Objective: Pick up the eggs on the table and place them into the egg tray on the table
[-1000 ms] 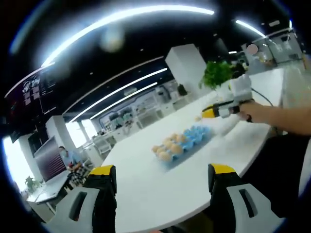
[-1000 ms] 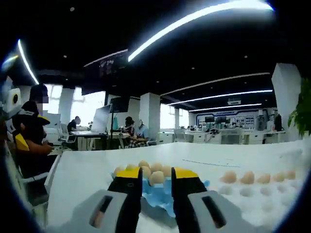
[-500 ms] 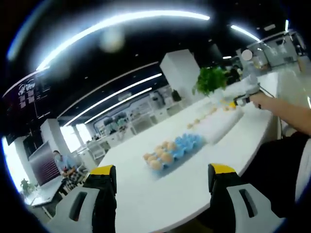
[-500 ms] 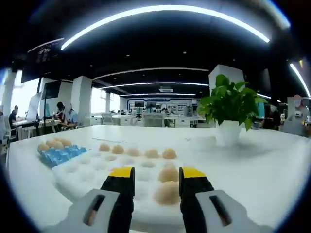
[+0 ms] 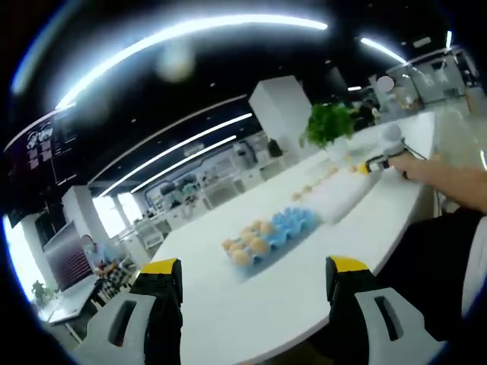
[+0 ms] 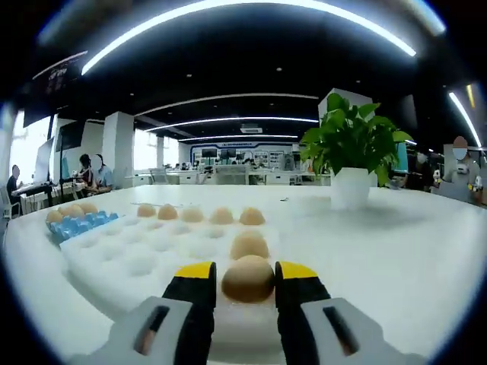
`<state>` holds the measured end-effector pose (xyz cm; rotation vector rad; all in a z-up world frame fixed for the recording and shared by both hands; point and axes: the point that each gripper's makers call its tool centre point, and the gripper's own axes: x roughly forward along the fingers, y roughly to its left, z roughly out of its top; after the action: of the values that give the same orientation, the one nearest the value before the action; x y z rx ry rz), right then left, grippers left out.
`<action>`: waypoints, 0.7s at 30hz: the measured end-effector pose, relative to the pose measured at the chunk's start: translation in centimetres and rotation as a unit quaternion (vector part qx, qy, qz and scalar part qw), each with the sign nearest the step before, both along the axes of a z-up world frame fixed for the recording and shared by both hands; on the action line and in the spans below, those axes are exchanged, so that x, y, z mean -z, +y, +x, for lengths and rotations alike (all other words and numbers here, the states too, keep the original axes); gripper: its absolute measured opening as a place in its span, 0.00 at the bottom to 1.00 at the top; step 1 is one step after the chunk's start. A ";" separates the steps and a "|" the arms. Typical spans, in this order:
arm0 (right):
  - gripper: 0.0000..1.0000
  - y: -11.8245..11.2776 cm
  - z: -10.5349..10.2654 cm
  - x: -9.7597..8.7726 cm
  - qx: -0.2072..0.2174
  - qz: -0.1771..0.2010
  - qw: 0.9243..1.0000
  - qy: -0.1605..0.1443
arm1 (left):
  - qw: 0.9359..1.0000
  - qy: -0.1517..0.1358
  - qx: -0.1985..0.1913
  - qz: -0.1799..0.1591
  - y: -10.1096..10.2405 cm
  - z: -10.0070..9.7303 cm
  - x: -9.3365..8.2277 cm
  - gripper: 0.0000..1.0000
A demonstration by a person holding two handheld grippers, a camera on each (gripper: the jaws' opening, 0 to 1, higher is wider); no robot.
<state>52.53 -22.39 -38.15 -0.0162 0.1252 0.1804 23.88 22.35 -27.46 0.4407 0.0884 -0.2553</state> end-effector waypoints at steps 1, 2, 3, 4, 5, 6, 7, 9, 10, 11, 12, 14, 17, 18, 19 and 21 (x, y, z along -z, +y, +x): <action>0.29 -0.6 0.7 0.0 0.002 -0.001 1.000 0.002 | 1.000 0.000 0.001 0.001 -0.1 0.0 0.0 0.79; 0.29 -0.8 0.8 -0.1 0.000 0.001 1.000 0.005 | 1.000 0.000 0.002 0.001 -0.1 0.0 0.0 0.79; 0.28 -0.2 -0.7 -0.3 0.004 0.011 1.000 0.005 | 1.000 -0.001 0.003 0.000 -0.3 0.0 -0.1 0.79; 0.28 -0.1 -0.8 -0.4 0.003 0.010 1.000 0.001 | 1.000 -0.001 0.004 0.000 -0.3 0.0 -0.1 0.79; 0.28 0.2 -1.3 -0.7 0.005 0.000 1.000 -0.012 | 1.000 -0.001 0.004 0.001 -0.4 -0.1 -0.1 0.79; 0.28 0.2 -1.4 -1.2 0.008 -0.003 1.000 -0.023 | 1.000 -0.001 0.004 0.001 -0.4 -0.1 -0.1 0.79; 0.28 0.2 -1.4 -1.4 0.008 -0.004 1.000 -0.026 | 1.000 -0.001 0.004 0.001 -0.4 -0.1 -0.1 0.79; 0.28 1.3 -2.5 -3.7 0.001 0.014 0.998 -0.062 | 1.000 -0.002 0.001 0.000 -0.3 0.0 -0.2 0.79; 0.28 1.9 -2.8 -4.6 -0.009 0.020 0.997 -0.075 | 1.000 -0.002 0.000 0.000 -0.2 0.0 -0.2 0.79; 0.28 2.2 -3.0 -5.0 -0.014 0.015 0.997 -0.080 | 1.000 -0.002 0.000 0.001 -0.2 0.0 -0.2 0.79; 0.28 2.6 -3.1 -5.4 -0.020 0.009 0.996 -0.085 | 1.000 -0.001 -0.001 0.001 -0.1 0.0 -0.1 0.79; 0.28 3.4 -3.3 -4.7 -0.023 -0.003 0.997 -0.078 | 1.000 -0.001 -0.001 0.001 -0.1 0.0 -0.1 0.79; 0.29 4.1 -3.3 -3.3 -0.027 -0.010 0.998 -0.061 | 1.000 0.000 0.000 0.001 -0.2 0.0 0.0 0.79; 0.29 3.6 -3.0 -3.8 -0.023 0.000 0.995 -0.094 | 1.000 -0.001 0.001 0.000 -0.2 -0.1 -0.1 0.79; 0.29 3.4 -3.4 -3.0 -0.013 0.020 0.997 -0.069 | 1.000 -0.002 0.000 0.000 -0.1 -0.2 -0.1 0.79; 0.29 3.5 -3.5 -3.2 -0.018 0.020 0.997 -0.078 | 1.000 -0.003 -0.002 -0.001 0.0 -0.2 -0.2 0.79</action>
<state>49.00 -18.85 -34.93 0.0082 -0.0337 0.2172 23.70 22.35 -27.26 0.4394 0.0829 -0.2509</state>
